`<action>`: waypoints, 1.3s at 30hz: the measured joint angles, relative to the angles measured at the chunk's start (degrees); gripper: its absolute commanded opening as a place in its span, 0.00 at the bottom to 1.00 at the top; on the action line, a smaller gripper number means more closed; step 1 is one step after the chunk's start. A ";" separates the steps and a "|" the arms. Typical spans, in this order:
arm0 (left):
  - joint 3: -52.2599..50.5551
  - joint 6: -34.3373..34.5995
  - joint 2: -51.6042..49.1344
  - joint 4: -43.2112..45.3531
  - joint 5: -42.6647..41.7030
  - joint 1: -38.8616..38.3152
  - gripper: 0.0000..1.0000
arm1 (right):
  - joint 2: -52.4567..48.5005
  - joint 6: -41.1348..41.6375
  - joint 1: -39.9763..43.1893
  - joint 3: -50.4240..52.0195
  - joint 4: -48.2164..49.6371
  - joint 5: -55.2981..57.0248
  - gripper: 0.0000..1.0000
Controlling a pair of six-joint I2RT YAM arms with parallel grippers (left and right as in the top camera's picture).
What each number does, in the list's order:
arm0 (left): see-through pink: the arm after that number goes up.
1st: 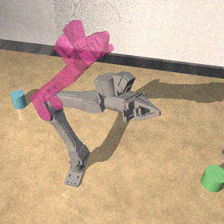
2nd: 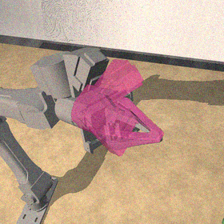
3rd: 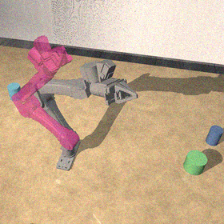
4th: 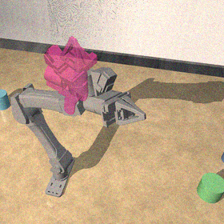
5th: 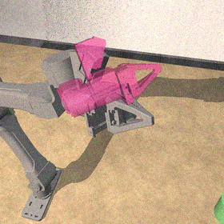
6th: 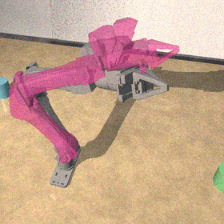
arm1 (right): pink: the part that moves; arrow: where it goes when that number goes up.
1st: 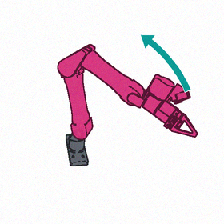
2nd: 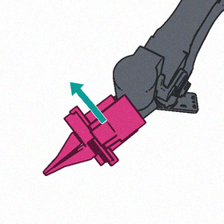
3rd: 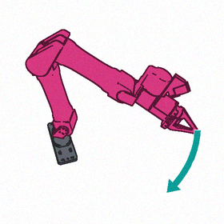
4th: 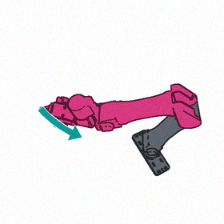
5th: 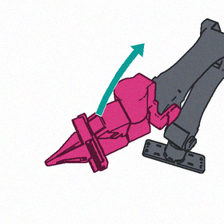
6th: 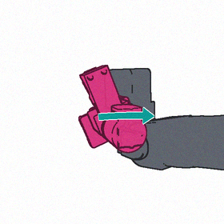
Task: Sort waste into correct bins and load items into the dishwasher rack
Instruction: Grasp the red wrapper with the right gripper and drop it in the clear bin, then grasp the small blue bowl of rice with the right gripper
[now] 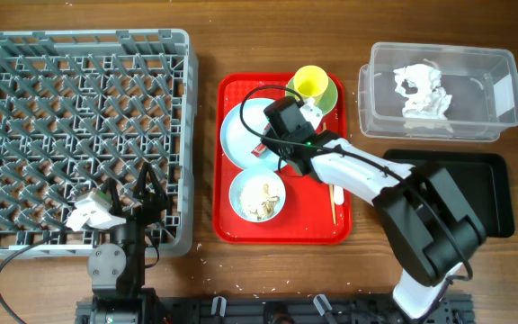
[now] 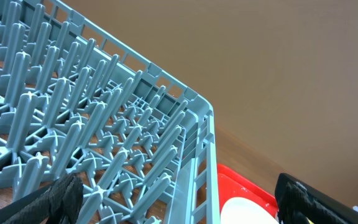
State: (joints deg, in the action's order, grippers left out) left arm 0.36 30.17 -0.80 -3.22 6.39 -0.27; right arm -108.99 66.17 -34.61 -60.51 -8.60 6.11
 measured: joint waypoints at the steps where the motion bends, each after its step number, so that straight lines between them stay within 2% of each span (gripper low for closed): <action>1: 0.00 0.00 0.00 0.00 0.02 0.00 1.00 | -0.04 0.00 0.00 0.00 0.15 0.24 0.12; 2: 0.00 0.00 0.00 0.00 0.02 0.00 1.00 | -0.37 -0.20 0.00 0.00 0.44 0.52 0.04; 5: 0.00 0.00 0.00 0.00 0.02 0.00 1.00 | -1.01 -0.33 0.00 0.00 0.55 0.81 0.04; 8: 0.00 0.00 0.00 0.00 0.02 0.00 1.00 | 0.48 -6.64 0.39 0.00 0.15 0.79 0.04; 9: 0.00 0.00 0.00 0.00 0.02 0.00 1.00 | 1.86 -8.33 0.70 0.00 -0.04 0.81 0.04; 12: 0.00 0.00 0.00 0.00 0.02 0.00 1.00 | 14.38 -14.82 3.76 0.04 0.09 0.83 0.04; 15: 0.00 0.00 0.00 0.00 0.02 0.00 1.00 | 27.15 -18.86 12.11 -0.20 -1.51 3.32 0.04; 20: 0.00 0.00 0.00 0.00 0.02 0.00 1.00 | 27.52 -20.04 30.95 -0.35 -2.64 9.29 0.05; 21: 0.00 0.00 0.00 0.00 0.00 0.00 1.00 | 26.58 -20.06 33.31 -0.33 -2.03 9.49 0.12; 23: 0.00 0.00 0.02 0.02 0.02 0.00 1.00 | 23.58 -20.44 37.31 -0.39 -0.72 8.98 0.78; 24: 0.00 0.00 0.00 0.00 0.00 0.00 1.00 | 19.96 -20.39 40.30 -0.37 -0.35 8.46 0.90; 25: 0.00 0.00 0.00 0.02 0.02 0.00 1.00 | 18.01 -21.05 41.16 -0.37 0.50 7.34 0.96; 26: 0.00 0.00 0.00 0.02 0.02 0.00 1.00 | 15.96 -23.41 41.53 -0.37 2.03 5.03 0.99; 30: 0.00 0.00 0.00 0.00 0.00 0.00 1.00 | 15.61 -32.98 41.53 -0.37 2.97 -6.75 1.00; 32: 0.00 0.00 0.00 0.00 0.02 0.00 1.00 | 17.92 -34.99 41.51 -0.37 2.51 -15.21 0.99; 34: 0.00 0.00 0.00 0.00 0.02 0.00 1.00 | 25.16 -36.15 40.87 -0.37 1.03 -25.62 0.99; 37: 0.00 0.00 0.00 0.00 0.02 0.00 1.00 | 35.12 -36.85 35.34 -0.66 -9.53 -32.59 1.00; 39: 0.00 0.00 0.00 0.04 0.00 0.00 1.00 | 37.88 -37.29 27.34 -0.81 -15.39 -34.69 0.99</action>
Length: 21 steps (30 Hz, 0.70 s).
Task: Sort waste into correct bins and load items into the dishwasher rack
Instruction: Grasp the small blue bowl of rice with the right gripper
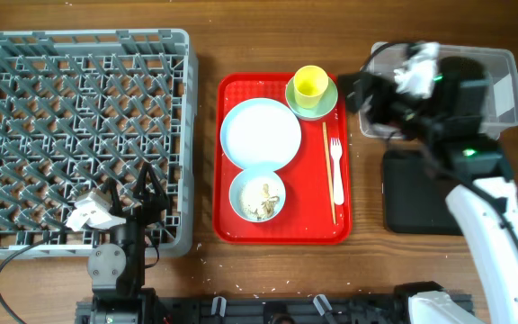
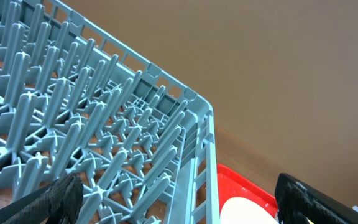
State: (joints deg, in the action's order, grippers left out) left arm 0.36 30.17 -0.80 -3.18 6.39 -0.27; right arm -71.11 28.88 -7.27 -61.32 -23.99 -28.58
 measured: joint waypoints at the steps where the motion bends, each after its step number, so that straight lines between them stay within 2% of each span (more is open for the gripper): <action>1: 0.00 0.00 0.00 -0.04 0.02 0.00 1.00 | -0.09 0.00 -3.87 0.00 -0.59 -0.09 0.95; 3: 0.00 0.00 0.00 -0.04 0.04 0.00 1.00 | -0.81 -0.15 -10.58 0.09 -0.42 -0.57 0.75; 5: 0.00 0.00 0.00 -0.02 0.02 0.00 1.00 | -3.72 -0.70 -19.56 0.11 0.52 -0.66 0.69; 8: 0.00 0.00 0.00 -0.04 0.02 0.00 1.00 | -7.15 -0.94 -30.25 0.11 -1.79 1.14 0.68; 10: 0.00 0.00 0.00 -0.04 0.00 0.00 1.00 | -11.98 0.98 -39.10 0.20 -5.79 8.87 0.67; 13: 0.00 0.00 0.00 -0.04 0.02 0.00 1.00 | -18.38 0.07 -45.42 0.22 -6.08 15.21 0.66; 15: 0.00 0.00 0.00 -0.04 0.00 0.00 1.00 | -23.23 -1.38 -49.22 0.22 -6.86 19.10 0.59; 17: 0.00 0.00 0.00 -0.04 0.02 0.00 1.00 | -26.71 -2.21 -50.47 0.26 -6.84 23.06 0.58; 21: 0.00 0.00 0.00 -0.04 0.02 0.00 1.00 | -28.06 -3.17 -50.69 0.26 -6.45 30.03 0.51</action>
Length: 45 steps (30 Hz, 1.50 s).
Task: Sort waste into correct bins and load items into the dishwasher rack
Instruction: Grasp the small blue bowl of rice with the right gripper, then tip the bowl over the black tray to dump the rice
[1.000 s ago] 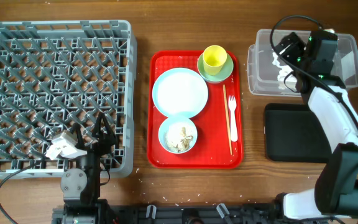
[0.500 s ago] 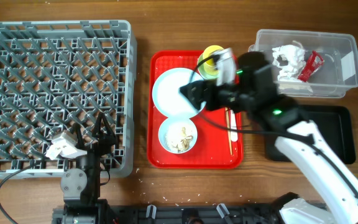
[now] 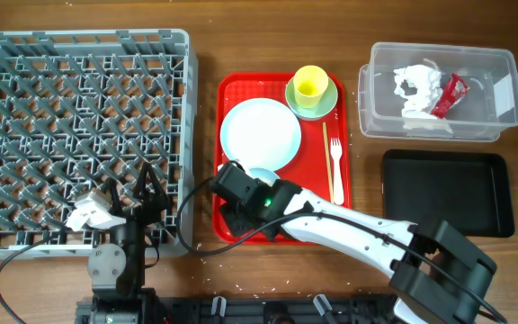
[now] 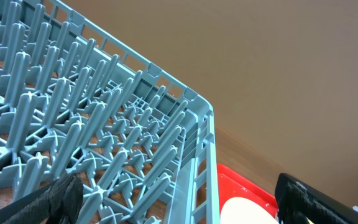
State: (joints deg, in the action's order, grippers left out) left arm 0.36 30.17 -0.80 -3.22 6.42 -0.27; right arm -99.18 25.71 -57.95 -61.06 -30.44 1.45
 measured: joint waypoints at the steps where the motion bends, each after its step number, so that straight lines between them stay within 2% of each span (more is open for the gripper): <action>1: 0.00 0.00 0.00 0.00 0.00 0.00 1.00 | 0.00 -0.50 0.00 0.00 0.59 1.03 0.51; 7: 0.00 0.00 0.00 0.00 0.00 0.00 1.00 | -0.13 -2.97 -0.48 0.00 4.11 4.50 0.49; 9: 0.00 0.00 0.00 0.00 0.00 0.00 1.00 | -0.15 -3.10 -1.18 0.00 4.11 4.61 0.47; 11: 0.00 0.00 0.00 0.00 -0.02 0.00 1.00 | -1.79 -3.15 -2.69 0.00 4.13 4.85 0.41; 17: 0.00 0.00 0.00 0.00 0.00 0.00 1.00 | -3.30 -2.19 -2.86 0.00 0.98 11.87 0.39; 19: 0.00 0.00 0.00 0.00 0.00 0.00 1.00 | -3.30 -1.62 -2.86 0.00 0.94 13.11 0.33; 24: 0.00 0.00 0.00 0.00 0.00 0.00 1.00 | -3.32 -0.11 -2.75 -0.09 -3.23 18.58 0.27; 26: 0.00 0.00 0.00 0.02 0.00 0.00 1.00 | -3.32 1.01 -1.84 -0.09 -3.28 19.19 0.19; 29: 0.00 0.00 0.00 0.00 0.00 0.00 1.00 | -3.32 3.80 -0.57 -0.15 -3.26 19.39 0.17; 31: 0.00 0.00 0.00 0.00 0.00 0.00 1.00 | -3.32 4.52 -0.55 -0.61 -3.41 19.39 0.04; 40: 0.00 0.00 0.00 0.00 0.00 0.00 1.00 | -3.32 5.14 -0.55 -1.05 -5.97 20.28 0.04; 45: 0.00 0.00 0.00 0.02 0.00 0.00 1.00 | -3.67 10.82 0.48 -10.67 -19.82 25.20 0.04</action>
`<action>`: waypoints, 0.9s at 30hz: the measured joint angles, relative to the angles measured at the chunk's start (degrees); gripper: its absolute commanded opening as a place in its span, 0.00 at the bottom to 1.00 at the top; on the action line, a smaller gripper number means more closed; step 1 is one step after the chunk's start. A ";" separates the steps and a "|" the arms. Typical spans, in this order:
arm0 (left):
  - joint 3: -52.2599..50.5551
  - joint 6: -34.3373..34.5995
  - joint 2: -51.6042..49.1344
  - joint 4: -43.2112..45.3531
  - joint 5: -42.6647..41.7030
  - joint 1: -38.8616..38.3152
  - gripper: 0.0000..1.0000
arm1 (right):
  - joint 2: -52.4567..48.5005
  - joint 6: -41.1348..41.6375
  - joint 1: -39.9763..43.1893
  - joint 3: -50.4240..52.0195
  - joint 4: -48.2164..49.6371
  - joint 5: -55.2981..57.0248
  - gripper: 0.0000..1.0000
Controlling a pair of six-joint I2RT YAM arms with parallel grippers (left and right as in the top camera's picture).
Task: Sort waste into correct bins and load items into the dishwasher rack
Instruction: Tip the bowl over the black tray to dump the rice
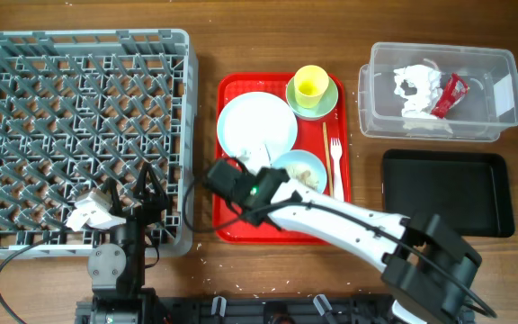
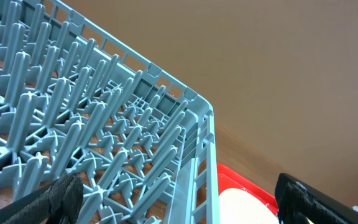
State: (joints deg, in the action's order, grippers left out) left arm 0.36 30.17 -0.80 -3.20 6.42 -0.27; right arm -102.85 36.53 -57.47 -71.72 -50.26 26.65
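Observation:
A red tray (image 1: pixel 241 225) holds a white plate (image 1: pixel 254 124), a yellow cup (image 1: pixel 310 83) on a green saucer, a fork (image 1: pixel 335 164), a chopstick (image 1: pixel 325 144) and a bowl of food scraps (image 1: pixel 299 169). My right gripper (image 1: pixel 238 184) lies low over the tray's left middle, right beside the bowl; its fingers are hidden under the wrist. The grey dishwasher rack (image 1: pixel 79 135) stands empty on the left. My left gripper (image 1: pixel 144 191) rests open at the rack's near right corner, and the left wrist view shows the left gripper (image 2: pixel 179 202) over the rack wall (image 2: pixel 201 155).
A clear bin (image 1: pixel 437 90) at the back right holds crumpled white paper and a red wrapper (image 1: pixel 449 94). A black tray bin (image 1: pixel 448 192) sits in front of it. The right arm stretches across the table front from the lower right.
The bowl of scraps now sits further right and back on the tray, beside the fork. The plate has shifted slightly left. My right gripper stays low over the tray. The left arm is unchanged.
My right gripper was first over the plate at a red wrapper. Then it was up at the clear bin. Later the wrapper lay in the bin and the gripper was over the bowl; now the bowl stands further right. The left arm never moved.

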 measured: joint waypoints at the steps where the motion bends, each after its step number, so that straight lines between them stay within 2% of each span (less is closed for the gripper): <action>1: 0.00 0.00 0.00 -0.02 -0.02 0.00 1.00 | 0.00 2.19 1.70 -3.23 -3.82 1.11 0.04; 5: 0.00 0.00 0.00 -0.02 -0.02 0.00 1.00 | 1.95 7.76 15.85 -6.86 -11.41 0.24 0.04; 7: 0.00 0.00 0.00 -0.02 -0.02 0.00 1.00 | 5.18 8.76 27.67 -6.88 -13.53 -3.37 0.04; 8: 0.00 0.00 0.00 -0.02 -0.02 0.00 1.00 | 6.19 8.92 30.99 -6.88 -14.80 -6.16 0.04; 9: 0.00 0.00 0.00 -0.02 -0.02 0.00 1.00 | 8.41 8.90 39.36 -6.99 -15.43 -8.20 0.04; 13: 0.00 0.00 0.00 -0.02 0.00 0.00 1.00 | 8.87 3.26 61.13 -7.17 -15.80 -22.08 0.04; 18: 0.00 0.00 0.00 -0.02 0.00 0.00 1.00 | 9.03 -6.49 81.48 -5.62 -12.92 -40.68 0.04; 22: 0.00 0.00 0.00 0.00 0.00 0.00 1.00 | 9.07 -11.52 92.13 1.99 -8.70 -52.96 0.04; 27: 0.00 0.00 0.00 -0.02 0.00 0.00 1.00 | 9.07 -19.56 100.54 6.56 -9.51 -70.12 0.04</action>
State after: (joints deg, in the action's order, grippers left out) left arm 0.36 30.17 -0.80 -3.22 6.42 -0.27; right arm -93.78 16.97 43.07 -65.17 -59.77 -43.46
